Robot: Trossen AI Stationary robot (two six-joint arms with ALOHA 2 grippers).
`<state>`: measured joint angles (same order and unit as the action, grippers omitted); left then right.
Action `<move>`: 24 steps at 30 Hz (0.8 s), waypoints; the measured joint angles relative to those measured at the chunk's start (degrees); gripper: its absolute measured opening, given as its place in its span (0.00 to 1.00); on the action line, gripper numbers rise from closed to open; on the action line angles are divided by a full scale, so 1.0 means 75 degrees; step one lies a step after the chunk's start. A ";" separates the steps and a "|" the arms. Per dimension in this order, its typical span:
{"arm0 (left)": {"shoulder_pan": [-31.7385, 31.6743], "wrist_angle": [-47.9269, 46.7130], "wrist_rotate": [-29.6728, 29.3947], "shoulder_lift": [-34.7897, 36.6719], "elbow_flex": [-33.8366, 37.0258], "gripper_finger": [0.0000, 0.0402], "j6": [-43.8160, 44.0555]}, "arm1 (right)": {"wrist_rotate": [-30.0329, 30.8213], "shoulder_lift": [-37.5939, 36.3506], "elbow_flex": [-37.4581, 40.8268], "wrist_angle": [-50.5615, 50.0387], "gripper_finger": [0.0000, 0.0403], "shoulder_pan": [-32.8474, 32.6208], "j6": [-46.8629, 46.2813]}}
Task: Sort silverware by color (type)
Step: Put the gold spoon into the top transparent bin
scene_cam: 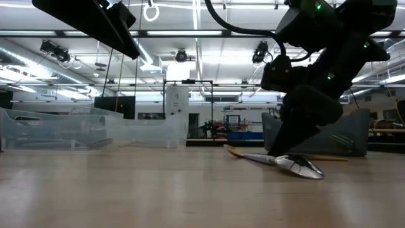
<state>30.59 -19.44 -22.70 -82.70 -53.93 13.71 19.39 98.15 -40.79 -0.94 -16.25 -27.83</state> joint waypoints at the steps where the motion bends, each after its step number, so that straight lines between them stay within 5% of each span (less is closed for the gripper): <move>1: 0.0000 0.0000 0.0000 0.0000 0.0000 0.48 0.0000 | -0.0007 -0.0008 -0.0003 -0.0062 0.10 0.0000 -0.0088; 7: -0.0056 0.0164 -0.0138 -0.0062 0.0000 0.48 -0.0599 | -0.0004 -0.0015 -0.0048 -0.0161 0.03 0.0000 -0.0245; 14: -0.0448 0.1220 -0.1390 -0.0989 0.0003 0.48 -0.1338 | 0.0203 0.0032 -0.0367 -0.0326 0.03 0.0017 -0.0002; 24: -0.1490 0.2276 -0.1620 -0.1982 -0.0017 0.55 -0.2501 | 0.0192 0.0030 -0.0636 -0.0220 0.03 0.0352 0.0052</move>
<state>19.42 -2.37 -34.84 -97.56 -54.06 -5.05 20.83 98.37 -45.56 -2.58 -13.61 -27.44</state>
